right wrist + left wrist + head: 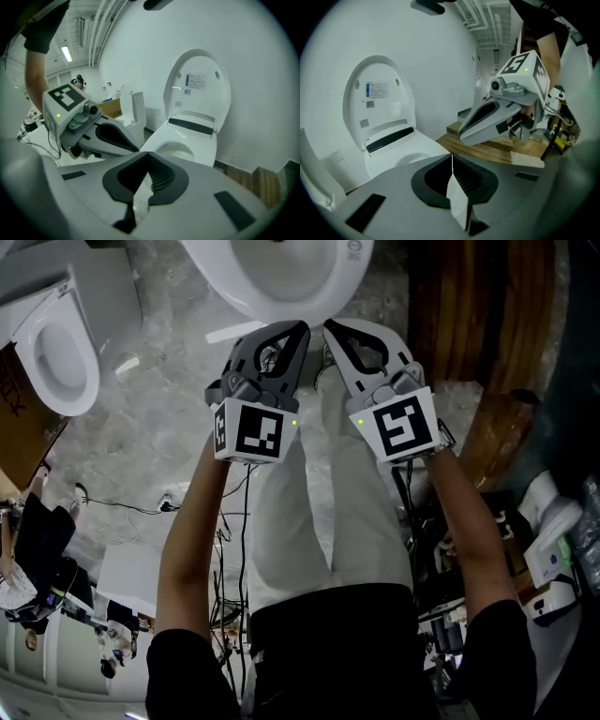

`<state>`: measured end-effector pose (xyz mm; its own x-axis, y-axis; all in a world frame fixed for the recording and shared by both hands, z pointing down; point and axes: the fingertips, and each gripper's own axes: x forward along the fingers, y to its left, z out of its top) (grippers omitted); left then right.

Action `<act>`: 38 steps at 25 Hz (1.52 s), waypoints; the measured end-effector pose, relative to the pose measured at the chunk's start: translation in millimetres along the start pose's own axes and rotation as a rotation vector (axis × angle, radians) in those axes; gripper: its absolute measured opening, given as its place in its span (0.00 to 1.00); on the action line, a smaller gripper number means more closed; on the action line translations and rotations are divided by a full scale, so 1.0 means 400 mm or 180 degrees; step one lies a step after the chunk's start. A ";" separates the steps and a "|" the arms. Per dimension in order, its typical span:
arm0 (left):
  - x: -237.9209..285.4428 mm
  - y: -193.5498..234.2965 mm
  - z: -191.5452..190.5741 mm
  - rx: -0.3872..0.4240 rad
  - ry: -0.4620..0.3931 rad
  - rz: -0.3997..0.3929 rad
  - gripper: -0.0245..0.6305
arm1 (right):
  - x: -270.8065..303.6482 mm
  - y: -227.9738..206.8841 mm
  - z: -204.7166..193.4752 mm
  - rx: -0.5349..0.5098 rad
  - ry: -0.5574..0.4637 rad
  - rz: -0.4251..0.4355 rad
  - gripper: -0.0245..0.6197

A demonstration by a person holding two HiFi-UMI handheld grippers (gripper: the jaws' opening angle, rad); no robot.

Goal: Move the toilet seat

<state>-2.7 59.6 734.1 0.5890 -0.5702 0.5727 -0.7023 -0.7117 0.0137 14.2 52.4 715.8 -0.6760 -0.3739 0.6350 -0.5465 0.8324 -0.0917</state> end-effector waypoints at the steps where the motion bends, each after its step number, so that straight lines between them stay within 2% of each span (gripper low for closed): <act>1: 0.008 -0.001 -0.015 0.0092 0.0074 -0.0025 0.05 | 0.011 0.001 -0.016 -0.0015 0.0045 0.0070 0.05; 6: 0.049 -0.003 -0.087 0.0368 0.0366 -0.0236 0.06 | 0.073 -0.009 -0.099 -0.0130 0.0301 0.0326 0.05; 10: 0.085 -0.013 -0.136 0.0660 0.0577 -0.0487 0.06 | 0.106 -0.022 -0.156 -0.0406 0.0641 0.0460 0.06; 13: 0.110 -0.026 -0.180 0.0906 0.0779 -0.0721 0.12 | 0.131 -0.022 -0.198 -0.0697 0.0842 0.0612 0.07; 15: 0.125 -0.026 -0.201 0.1021 0.0894 -0.0829 0.16 | 0.149 -0.019 -0.232 -0.0883 0.1013 0.0743 0.13; 22: 0.165 -0.025 -0.284 0.1228 0.1294 -0.1153 0.26 | 0.207 0.012 -0.351 -0.1474 0.1529 0.1102 0.30; 25: 0.172 -0.032 -0.331 0.1234 0.1522 -0.1336 0.31 | 0.227 0.023 -0.382 -0.1667 0.1681 0.1221 0.36; 30: 0.200 -0.041 -0.383 0.1221 0.1728 -0.1489 0.36 | 0.269 0.022 -0.423 -0.1741 0.1877 0.1360 0.40; 38: 0.226 -0.054 -0.443 0.1483 0.1960 -0.1670 0.45 | 0.313 0.032 -0.457 -0.1796 0.2043 0.1542 0.43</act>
<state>-5.4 96.1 930.8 0.3762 0.0940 0.9217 -0.0966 -0.9854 0.1399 12.9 91.0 934.5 -0.2764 0.2139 0.9369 0.1482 0.9727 -0.1784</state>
